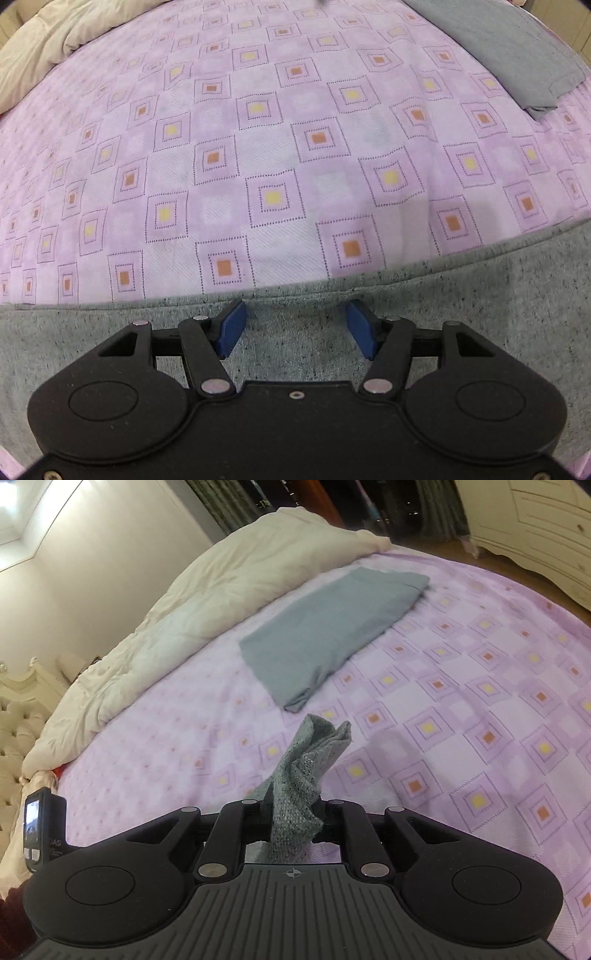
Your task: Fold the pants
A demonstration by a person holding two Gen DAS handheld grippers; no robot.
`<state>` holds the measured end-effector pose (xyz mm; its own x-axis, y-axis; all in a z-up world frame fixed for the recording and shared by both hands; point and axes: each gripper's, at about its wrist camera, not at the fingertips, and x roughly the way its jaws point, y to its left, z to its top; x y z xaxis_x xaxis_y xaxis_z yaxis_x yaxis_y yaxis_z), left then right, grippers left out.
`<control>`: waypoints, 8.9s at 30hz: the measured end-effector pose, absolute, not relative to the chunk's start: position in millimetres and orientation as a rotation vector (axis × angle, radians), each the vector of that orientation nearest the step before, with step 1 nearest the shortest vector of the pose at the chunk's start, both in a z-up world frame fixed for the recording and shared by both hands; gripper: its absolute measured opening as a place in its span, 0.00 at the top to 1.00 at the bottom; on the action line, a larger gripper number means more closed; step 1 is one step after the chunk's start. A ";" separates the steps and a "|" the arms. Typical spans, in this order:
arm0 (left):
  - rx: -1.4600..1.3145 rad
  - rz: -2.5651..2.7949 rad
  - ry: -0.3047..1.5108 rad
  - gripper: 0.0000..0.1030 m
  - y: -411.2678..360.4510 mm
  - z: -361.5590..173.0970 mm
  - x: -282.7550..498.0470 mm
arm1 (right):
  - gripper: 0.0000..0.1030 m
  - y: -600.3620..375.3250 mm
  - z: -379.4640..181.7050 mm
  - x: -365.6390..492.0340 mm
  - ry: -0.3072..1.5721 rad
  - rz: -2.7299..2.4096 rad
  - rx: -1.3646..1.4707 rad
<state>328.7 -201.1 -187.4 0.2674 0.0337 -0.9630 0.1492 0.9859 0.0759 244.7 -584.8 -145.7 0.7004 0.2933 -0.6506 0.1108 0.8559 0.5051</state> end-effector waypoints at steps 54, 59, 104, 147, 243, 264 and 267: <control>-0.108 -0.098 1.229 0.39 124.6 -131.6 213.3 | 0.55 -166.3 -128.1 196.2 0.863 0.560 -0.027; -0.048 -0.195 1.248 0.39 75.3 -146.5 217.9 | 0.83 -218.5 -138.4 227.9 0.949 0.302 0.004; -0.415 0.169 1.306 0.00 317.4 -208.8 192.7 | 0.85 -154.7 -135.7 235.1 0.897 0.253 0.123; -0.251 0.150 1.044 0.58 279.4 -115.1 185.1 | 0.87 -72.0 -215.3 221.0 1.152 0.336 -0.012; -0.167 -0.029 1.076 0.31 57.6 -123.2 200.5 | 0.44 -347.3 -177.7 265.6 1.018 0.314 0.266; -0.214 0.020 1.330 0.00 45.4 -211.9 250.4 | 0.28 -342.1 -223.0 287.9 1.136 0.260 0.363; -0.215 0.028 1.335 0.00 35.5 -212.6 258.0 | 0.28 -337.9 -222.0 291.7 1.148 0.250 0.358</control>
